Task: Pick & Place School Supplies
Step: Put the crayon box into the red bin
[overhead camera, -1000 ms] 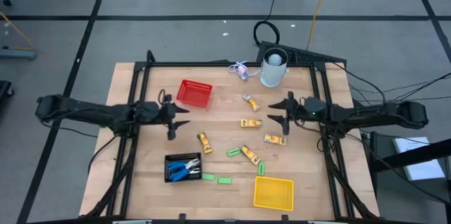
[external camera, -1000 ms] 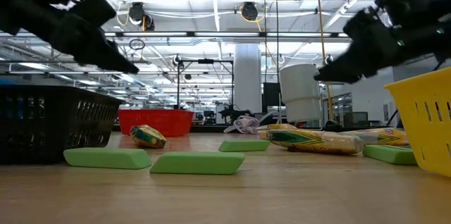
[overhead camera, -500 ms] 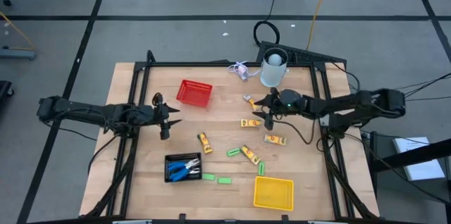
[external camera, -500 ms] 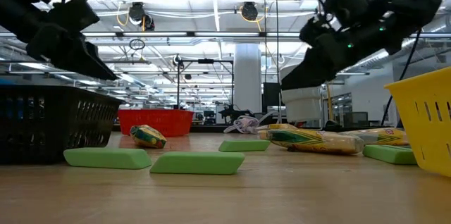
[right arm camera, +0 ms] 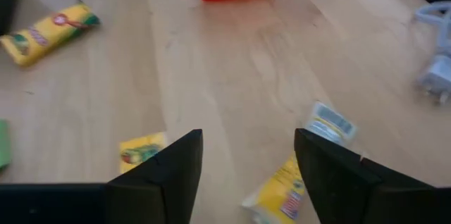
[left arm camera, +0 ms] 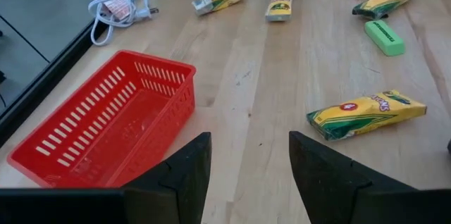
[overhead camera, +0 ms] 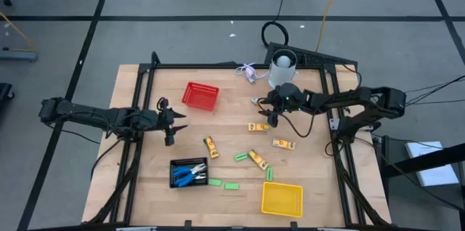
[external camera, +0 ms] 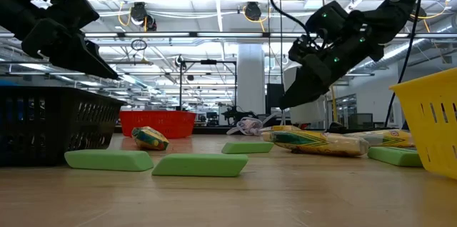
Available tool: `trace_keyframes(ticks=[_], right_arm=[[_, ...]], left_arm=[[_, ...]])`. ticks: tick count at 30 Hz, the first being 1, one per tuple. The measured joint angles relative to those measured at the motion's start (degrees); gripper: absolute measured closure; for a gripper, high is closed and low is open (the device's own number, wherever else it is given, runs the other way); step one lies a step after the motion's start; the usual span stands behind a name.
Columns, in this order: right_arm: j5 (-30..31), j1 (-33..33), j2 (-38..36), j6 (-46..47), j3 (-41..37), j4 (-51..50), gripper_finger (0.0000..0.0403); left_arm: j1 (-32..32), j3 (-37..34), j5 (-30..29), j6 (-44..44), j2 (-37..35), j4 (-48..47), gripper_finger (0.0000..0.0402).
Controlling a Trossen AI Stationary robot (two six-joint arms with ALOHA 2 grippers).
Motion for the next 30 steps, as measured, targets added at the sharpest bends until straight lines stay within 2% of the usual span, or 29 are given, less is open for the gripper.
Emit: trace_keyframes(ticks=[8,13,30], right_arm=[[-0.51,-3.30,0.07,-0.44,3.61,-7.50,0.0125],[-2.67,-4.22,0.52,-0.40,4.17,-8.79,0.0129],[-2.67,-3.29,15.68,-0.96,11.01,-10.95,0.0131]], left_arm=[[-0.05,0.00,0.00,-0.26,0.00,0.37,0.0211],[-0.05,0.00,0.00,-0.41,0.00,0.39,0.0211],[-0.05,0.00,0.72,-0.54,0.02,1.50,0.0211]])
